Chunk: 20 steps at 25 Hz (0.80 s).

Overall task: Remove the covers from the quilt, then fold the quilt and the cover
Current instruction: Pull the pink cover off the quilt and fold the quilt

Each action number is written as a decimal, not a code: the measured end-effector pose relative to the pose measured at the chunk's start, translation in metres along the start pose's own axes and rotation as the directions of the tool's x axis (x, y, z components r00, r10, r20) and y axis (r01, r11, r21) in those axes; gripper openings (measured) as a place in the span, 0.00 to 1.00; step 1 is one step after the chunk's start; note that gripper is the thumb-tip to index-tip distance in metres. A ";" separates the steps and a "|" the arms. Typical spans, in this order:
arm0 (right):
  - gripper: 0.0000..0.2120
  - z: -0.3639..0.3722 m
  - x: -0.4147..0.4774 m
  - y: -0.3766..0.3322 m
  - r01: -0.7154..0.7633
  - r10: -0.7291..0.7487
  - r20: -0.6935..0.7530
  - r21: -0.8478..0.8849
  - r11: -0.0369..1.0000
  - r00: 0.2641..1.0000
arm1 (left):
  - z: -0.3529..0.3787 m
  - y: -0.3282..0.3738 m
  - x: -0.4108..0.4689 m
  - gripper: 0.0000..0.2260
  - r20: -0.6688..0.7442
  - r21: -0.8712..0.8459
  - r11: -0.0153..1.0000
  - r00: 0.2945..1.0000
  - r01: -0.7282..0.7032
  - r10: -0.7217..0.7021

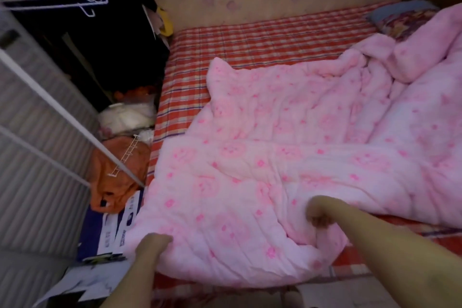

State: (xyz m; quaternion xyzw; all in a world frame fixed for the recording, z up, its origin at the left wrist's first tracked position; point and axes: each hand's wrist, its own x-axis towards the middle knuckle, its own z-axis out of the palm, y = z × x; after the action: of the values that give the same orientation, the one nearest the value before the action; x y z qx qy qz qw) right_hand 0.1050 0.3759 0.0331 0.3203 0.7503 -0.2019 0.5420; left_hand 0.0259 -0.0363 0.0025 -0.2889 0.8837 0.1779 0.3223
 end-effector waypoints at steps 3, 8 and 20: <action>0.14 -0.052 -0.005 -0.016 0.029 -0.029 0.024 0.028 0.999 0.999 | -0.010 0.042 -0.001 0.36 -0.142 -0.063 0.997 0.989 0.042 -0.051; 0.12 -0.147 0.038 -0.063 0.350 -0.269 -0.563 0.038 0.936 0.781 | -0.013 0.140 0.054 0.41 -0.208 -0.083 0.952 0.939 -0.296 0.273; 0.03 -0.211 0.126 -0.063 0.418 -0.346 -0.661 -0.054 0.907 0.666 | -0.005 0.256 0.125 0.42 -0.290 -0.169 0.823 0.825 -0.543 0.485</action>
State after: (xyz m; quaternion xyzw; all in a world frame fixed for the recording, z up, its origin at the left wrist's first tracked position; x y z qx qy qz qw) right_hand -0.1095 0.5009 -0.0188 0.2332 0.9307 -0.2233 0.1717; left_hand -0.2150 0.1086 -0.0454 -0.0943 0.9317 0.3305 0.1174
